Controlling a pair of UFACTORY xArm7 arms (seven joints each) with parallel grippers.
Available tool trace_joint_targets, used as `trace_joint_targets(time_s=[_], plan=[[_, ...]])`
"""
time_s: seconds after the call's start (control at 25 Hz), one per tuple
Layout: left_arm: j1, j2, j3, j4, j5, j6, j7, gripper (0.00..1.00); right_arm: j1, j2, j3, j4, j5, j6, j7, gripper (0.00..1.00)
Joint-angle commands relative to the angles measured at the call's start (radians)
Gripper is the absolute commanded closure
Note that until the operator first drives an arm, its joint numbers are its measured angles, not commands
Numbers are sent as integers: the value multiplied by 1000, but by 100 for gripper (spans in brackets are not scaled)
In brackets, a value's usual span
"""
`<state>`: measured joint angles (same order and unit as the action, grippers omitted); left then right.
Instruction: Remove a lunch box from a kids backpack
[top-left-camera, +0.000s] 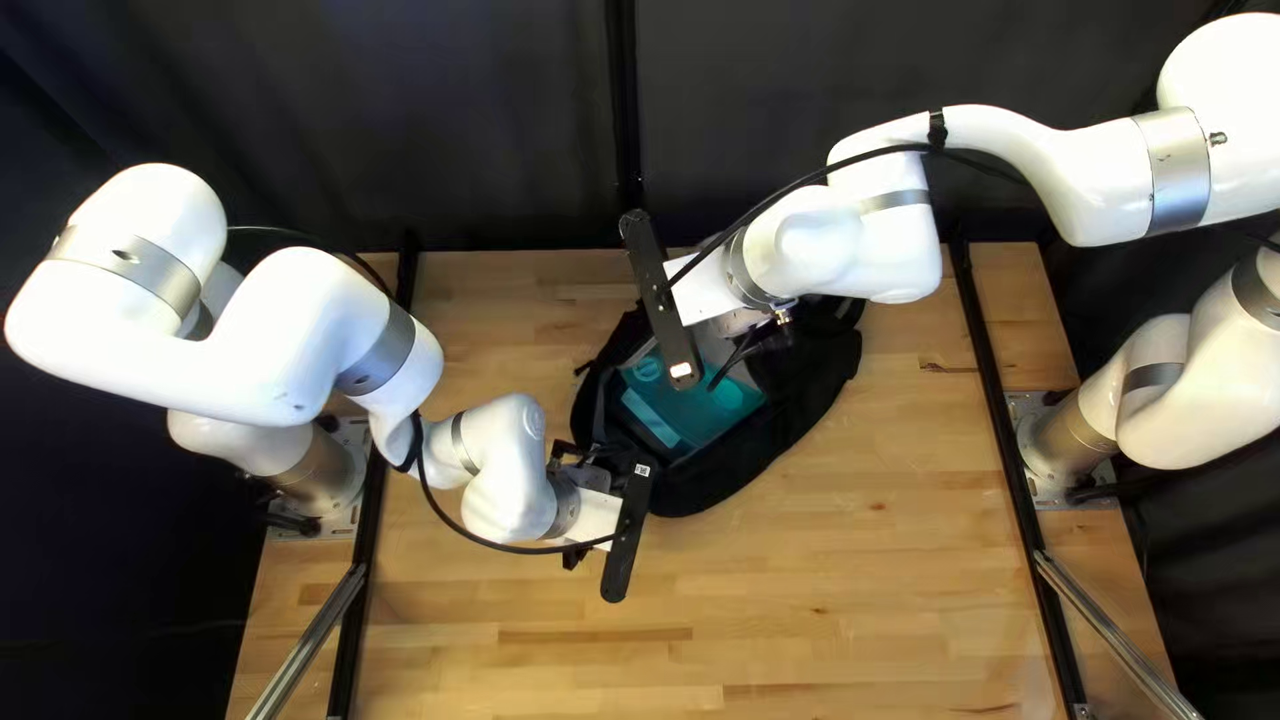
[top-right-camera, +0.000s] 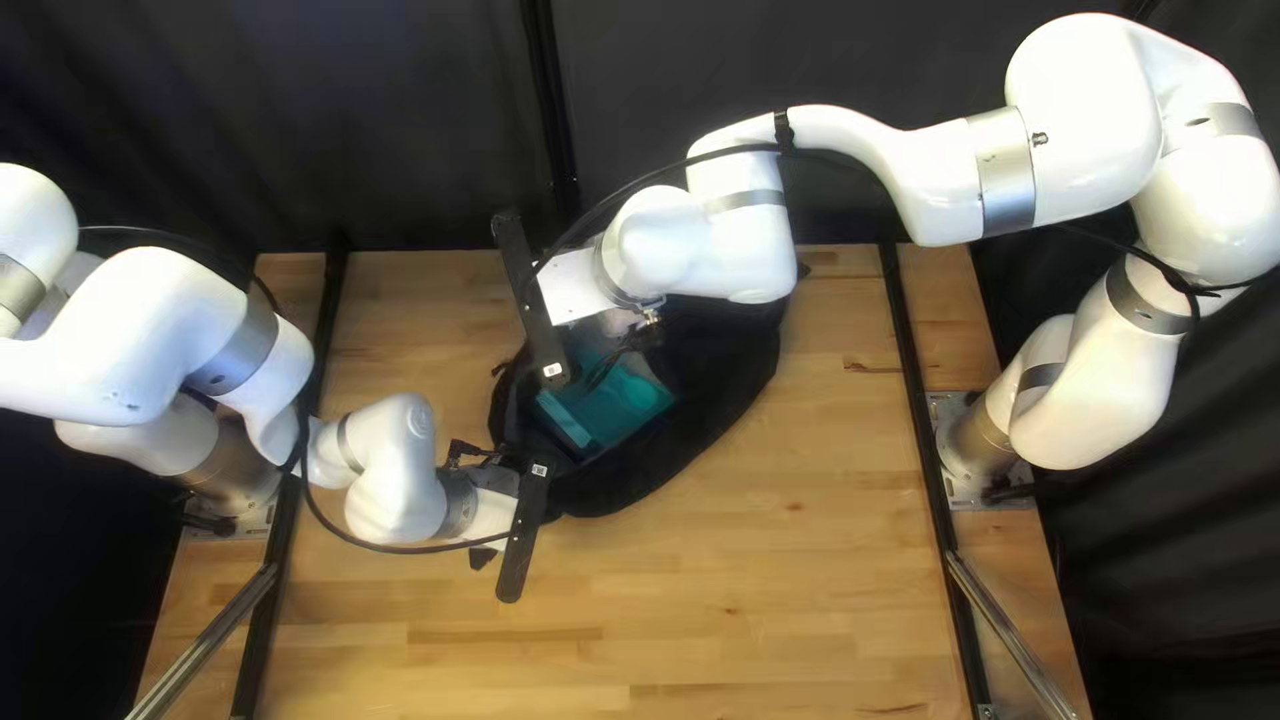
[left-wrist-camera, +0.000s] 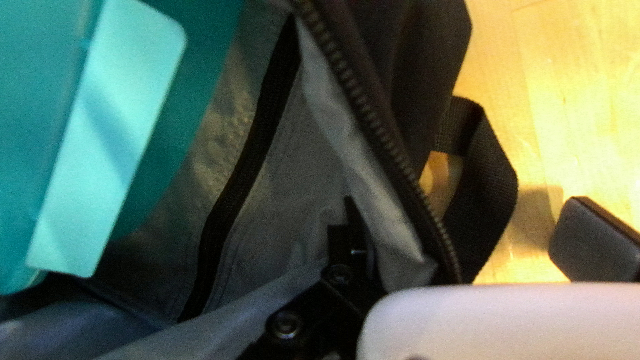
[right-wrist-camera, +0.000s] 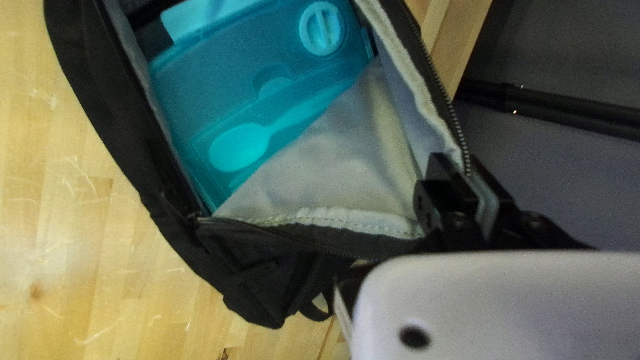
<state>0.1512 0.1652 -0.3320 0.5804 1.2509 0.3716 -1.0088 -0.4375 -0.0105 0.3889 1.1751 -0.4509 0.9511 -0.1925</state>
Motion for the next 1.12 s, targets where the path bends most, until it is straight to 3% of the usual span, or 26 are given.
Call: trace_joint_targets(time_s=[0.04,0.12,0.2,0.28,0.36,1.12], plan=[[0,-24,-7,-19,-27,0,16,0,-3,-1,-3,-4,2,1,-1,100],[-12,-137,-29,-64,-199,18,164,0,-2,7,-2,1,0,-1,-2,100],[-79,-273,-4,-103,-394,65,345,0,-2,13,-2,5,-2,-3,-3,100],[-139,-364,32,-113,-507,120,466,0,-1,19,-1,10,-4,-4,-3,100],[-162,-412,43,-112,-559,157,533,0,-1,22,-1,12,-5,-6,-3,100],[-112,-429,61,-104,-486,180,573,0,2,35,2,16,-8,-19,0,100]])
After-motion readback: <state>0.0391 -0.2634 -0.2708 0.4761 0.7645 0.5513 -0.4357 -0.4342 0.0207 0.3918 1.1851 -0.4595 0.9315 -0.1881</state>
